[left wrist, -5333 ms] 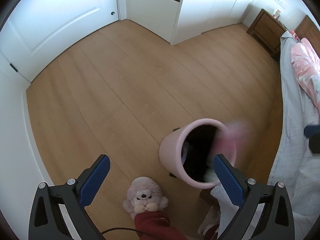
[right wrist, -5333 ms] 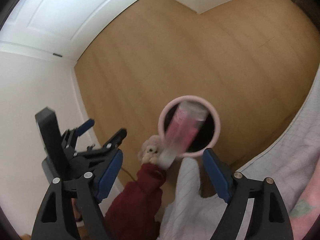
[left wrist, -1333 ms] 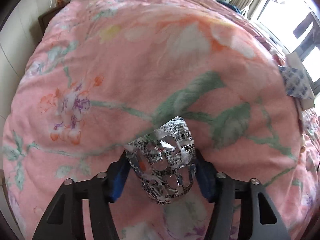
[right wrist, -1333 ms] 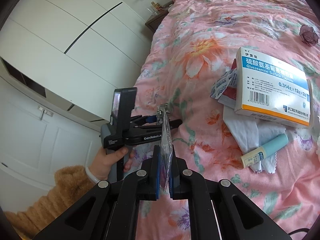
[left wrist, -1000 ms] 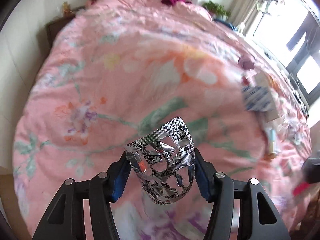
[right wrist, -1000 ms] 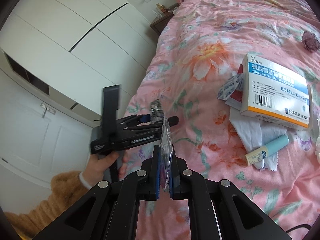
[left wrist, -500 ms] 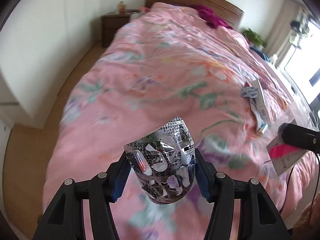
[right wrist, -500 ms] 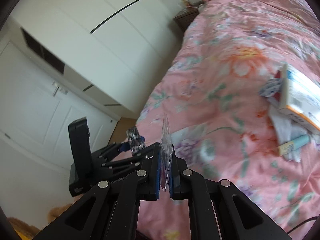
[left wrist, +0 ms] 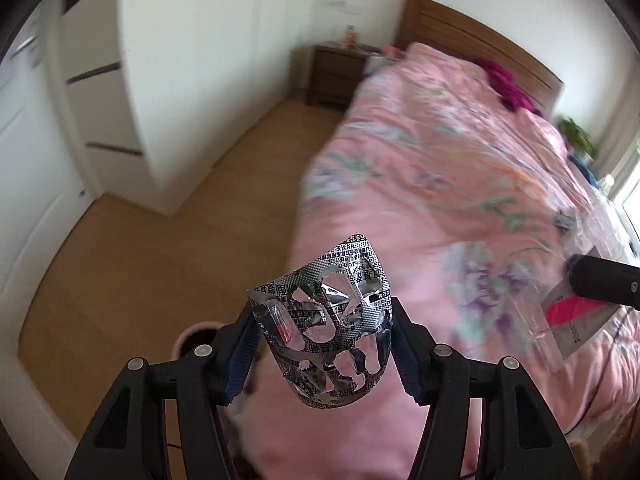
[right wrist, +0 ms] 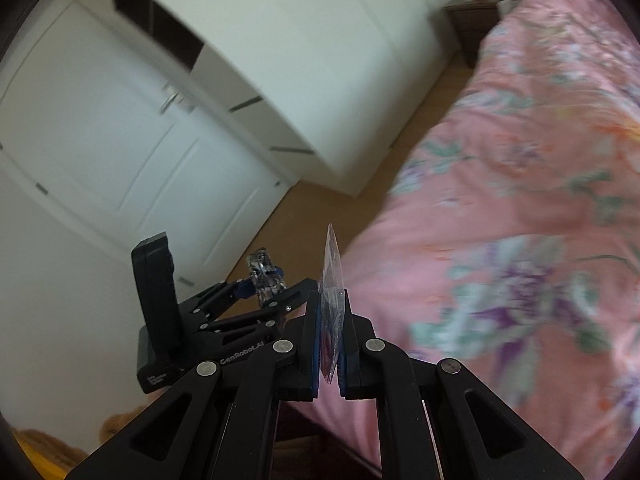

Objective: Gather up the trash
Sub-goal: 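Carry both items to the pink bin and release them inside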

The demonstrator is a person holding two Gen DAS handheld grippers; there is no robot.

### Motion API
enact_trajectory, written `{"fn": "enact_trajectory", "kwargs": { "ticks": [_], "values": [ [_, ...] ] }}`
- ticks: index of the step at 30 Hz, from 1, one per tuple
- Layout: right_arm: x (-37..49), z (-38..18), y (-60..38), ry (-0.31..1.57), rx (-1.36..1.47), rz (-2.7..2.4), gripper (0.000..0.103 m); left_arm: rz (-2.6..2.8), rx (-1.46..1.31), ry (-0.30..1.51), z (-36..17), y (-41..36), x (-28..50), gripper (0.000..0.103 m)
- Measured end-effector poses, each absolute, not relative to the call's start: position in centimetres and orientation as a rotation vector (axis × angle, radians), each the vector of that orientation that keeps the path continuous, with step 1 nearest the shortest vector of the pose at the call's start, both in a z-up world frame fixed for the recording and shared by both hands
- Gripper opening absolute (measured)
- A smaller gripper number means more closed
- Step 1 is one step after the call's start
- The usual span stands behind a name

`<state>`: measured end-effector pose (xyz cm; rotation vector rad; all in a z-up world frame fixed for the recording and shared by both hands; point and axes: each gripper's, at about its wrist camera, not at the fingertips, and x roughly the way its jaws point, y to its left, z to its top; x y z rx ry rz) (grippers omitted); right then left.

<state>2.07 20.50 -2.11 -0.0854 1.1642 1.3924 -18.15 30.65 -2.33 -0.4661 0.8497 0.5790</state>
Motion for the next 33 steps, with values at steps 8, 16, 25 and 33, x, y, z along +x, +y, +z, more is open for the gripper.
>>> {"fn": "enact_trajectory", "kwargs": {
  "ticks": [8,16,25,33],
  "values": [
    [-2.4,-4.1,26.8,1.229,-0.158,1.483,0.007,0.718,-0.586,0.877,-6.7,36.6,-25.6,0.062],
    [-3.5,-6.5,31.7,1.311,-0.162,1.519,0.007,0.763,-0.701,0.954,-13.6,42.4,-28.8,0.065],
    [-2.5,-8.7,34.0,1.353,-0.183,1.473,0.007,0.721,-0.81,1.109,-23.9,45.9,-26.2,0.064],
    [-1.8,-10.1,34.7,1.37,-0.202,1.439,0.007,0.754,-0.78,1.208,-29.6,47.4,-24.1,0.089]
  ]
}}
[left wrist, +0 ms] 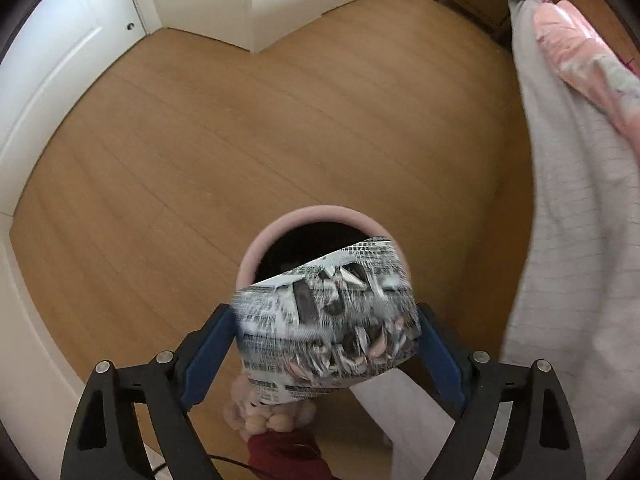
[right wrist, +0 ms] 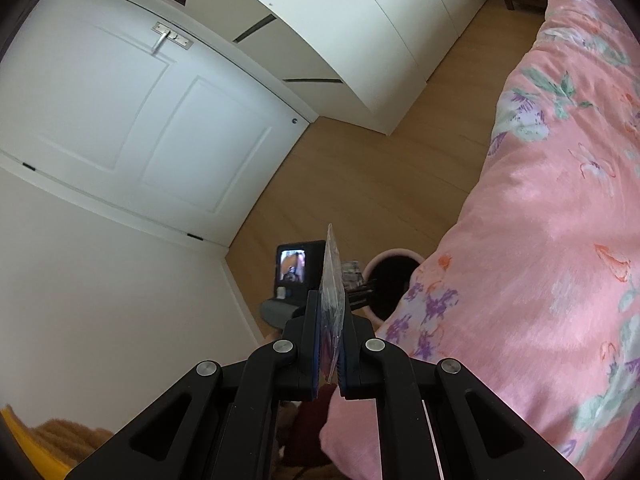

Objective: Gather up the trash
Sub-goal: 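Carry both items to the pink bin and release them inside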

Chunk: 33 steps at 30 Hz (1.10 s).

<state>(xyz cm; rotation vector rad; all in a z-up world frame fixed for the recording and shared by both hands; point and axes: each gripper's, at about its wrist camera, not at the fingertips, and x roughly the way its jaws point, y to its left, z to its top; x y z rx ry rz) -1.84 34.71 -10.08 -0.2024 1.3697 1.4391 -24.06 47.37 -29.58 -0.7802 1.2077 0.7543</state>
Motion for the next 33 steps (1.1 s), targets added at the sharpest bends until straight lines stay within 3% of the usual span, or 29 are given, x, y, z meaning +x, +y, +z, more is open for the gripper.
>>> {"fn": "enact_trajectory", "kwargs": {
  "ticks": [13,23,29,30,32,33],
  "values": [
    [-4.0,-12.2,37.4,1.42,-0.273,1.472,0.007,0.788,-0.698,1.205,-28.9,47.2,-25.6,0.091],
    [-8.8,-19.1,46.0,1.603,-0.469,1.485,0.007,0.931,-0.693,1.124,-24.8,47.1,-31.6,0.092],
    [-10.8,-22.0,49.0,1.565,-0.63,1.425,0.007,0.989,-0.724,1.077,-23.4,47.4,-33.9,0.093],
    [-11.2,-22.5,49.5,1.562,-0.673,1.407,0.009,0.991,-0.722,1.074,-23.2,47.3,-34.0,0.093],
    [-11.6,-23.4,50.0,1.543,-0.737,1.37,0.023,0.999,-0.707,1.073,-22.8,47.2,-34.1,0.093],
    [-11.7,-23.6,50.3,1.516,-0.761,1.342,0.042,1.002,-0.696,1.074,-22.7,47.1,-34.1,0.093]
  ]
}}
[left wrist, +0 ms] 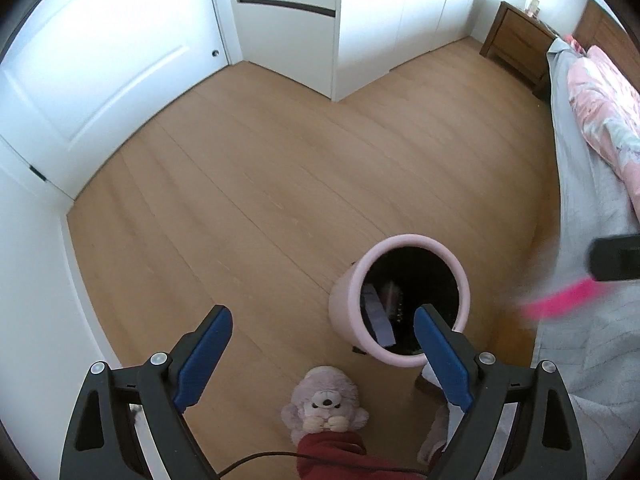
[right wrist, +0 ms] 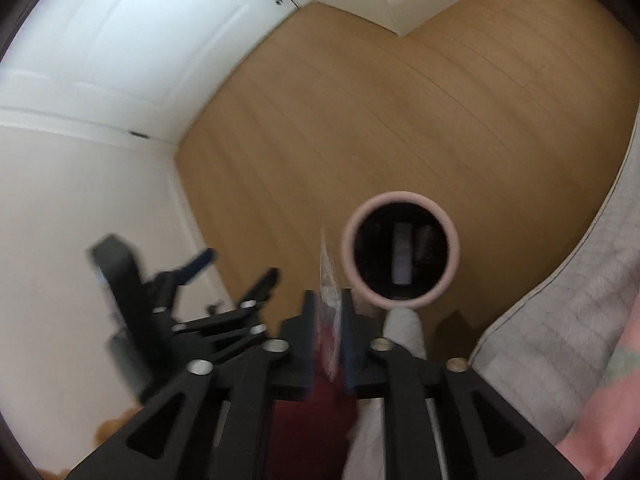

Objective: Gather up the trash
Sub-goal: 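Carry both items to the pink bin and release them inside, then grasp the tissue and clear wrapper with the right tool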

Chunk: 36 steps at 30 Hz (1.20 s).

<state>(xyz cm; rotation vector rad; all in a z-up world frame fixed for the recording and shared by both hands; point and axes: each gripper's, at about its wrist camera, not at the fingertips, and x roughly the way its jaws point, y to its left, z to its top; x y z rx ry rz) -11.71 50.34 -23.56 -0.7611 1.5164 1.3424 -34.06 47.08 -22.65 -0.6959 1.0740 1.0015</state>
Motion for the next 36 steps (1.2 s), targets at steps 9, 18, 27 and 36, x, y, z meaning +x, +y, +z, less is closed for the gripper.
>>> {"fn": "enact_trajectory", "kwargs": {
  "ticks": [9,18,27,36],
  "values": [
    [-9.7,-19.7,48.6,1.49,-0.591,1.39,0.053,0.996,-0.609,1.05,-19.9,45.3,-33.4,0.093],
    [-2.7,-5.3,32.5,1.193,-0.332,1.373,0.061,0.926,-0.488,0.952,-13.4,41.1,-30.4,0.092],
    [4.3,2.1,13.8,0.976,-0.219,1.044,0.075,0.77,-0.22,0.803,-3.6,31.4,-22.7,0.1],
    [9.5,3.9,-0.5,0.922,-0.096,0.796,0.076,0.554,-0.17,0.756,0.6,23.5,-14.5,0.103]
  ]
}}
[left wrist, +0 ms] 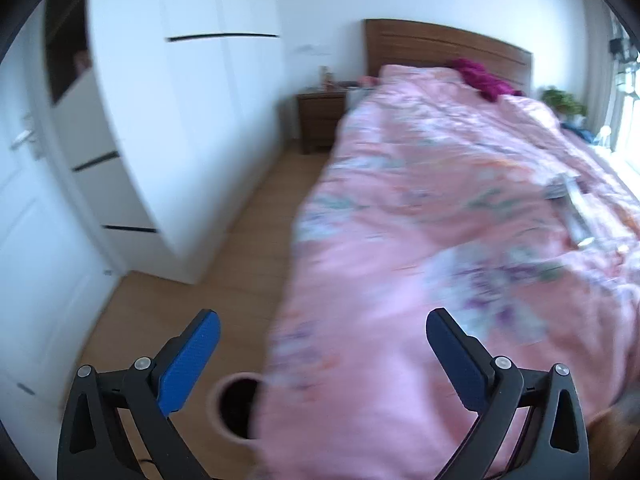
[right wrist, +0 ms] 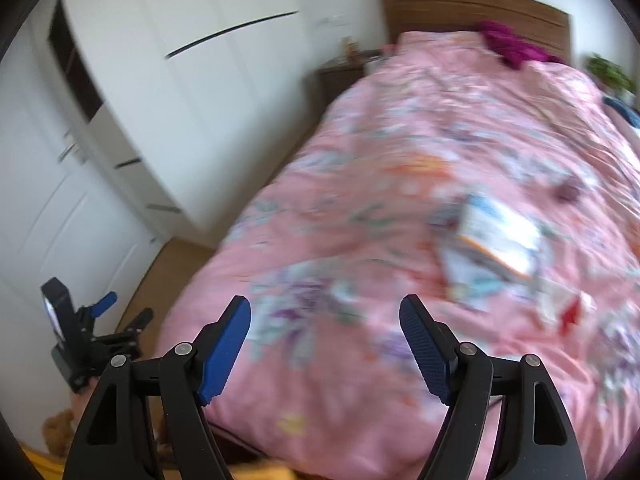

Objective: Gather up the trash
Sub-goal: 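Grasp the tissue and clear wrapper with the right tool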

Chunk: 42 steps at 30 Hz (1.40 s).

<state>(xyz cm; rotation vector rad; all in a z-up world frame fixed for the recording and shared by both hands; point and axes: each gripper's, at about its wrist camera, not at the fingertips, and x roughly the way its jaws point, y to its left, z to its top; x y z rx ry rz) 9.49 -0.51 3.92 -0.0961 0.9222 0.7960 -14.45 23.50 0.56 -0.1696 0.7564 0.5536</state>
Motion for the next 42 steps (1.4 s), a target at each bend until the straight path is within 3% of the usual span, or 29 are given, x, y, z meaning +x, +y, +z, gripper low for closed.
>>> {"fn": "enact_trajectory", "kwargs": {
  "ticks": [7,14,21,33,40,41,42],
  "values": [
    [14.4,0.1,-10.1,1.017,0.03,0.568,0.076,0.369,-0.194,0.824,0.5,17.8,-7.0,0.103],
    [18.5,-3.1,-10.0,1.078,0.028,0.616,0.076,0.285,-0.159,0.896,-0.4,13.4,-1.9,0.103],
    [21.7,-3.9,-6.6,1.034,-0.23,0.673,0.076,0.272,-0.157,0.969,-2.4,12.2,-0.1,0.103],
    [26.5,-9.7,-19.2,1.246,0.137,0.389,0.077,0.209,-0.169,1.039,-5.2,10.1,3.0,0.103],
    [32.2,-13.3,-17.7,1.302,0.013,0.302,0.076,0.199,-0.174,1.058,-5.7,9.2,3.6,0.103],
    [32.7,-14.0,-17.3,1.309,-0.028,0.295,0.075,0.201,-0.174,1.06,-5.7,9.2,3.6,0.103],
    [32.9,-14.4,-17.3,1.315,-0.038,0.303,0.063,0.201,-0.175,1.062,-5.7,9.1,3.7,0.103]
  ]
}}
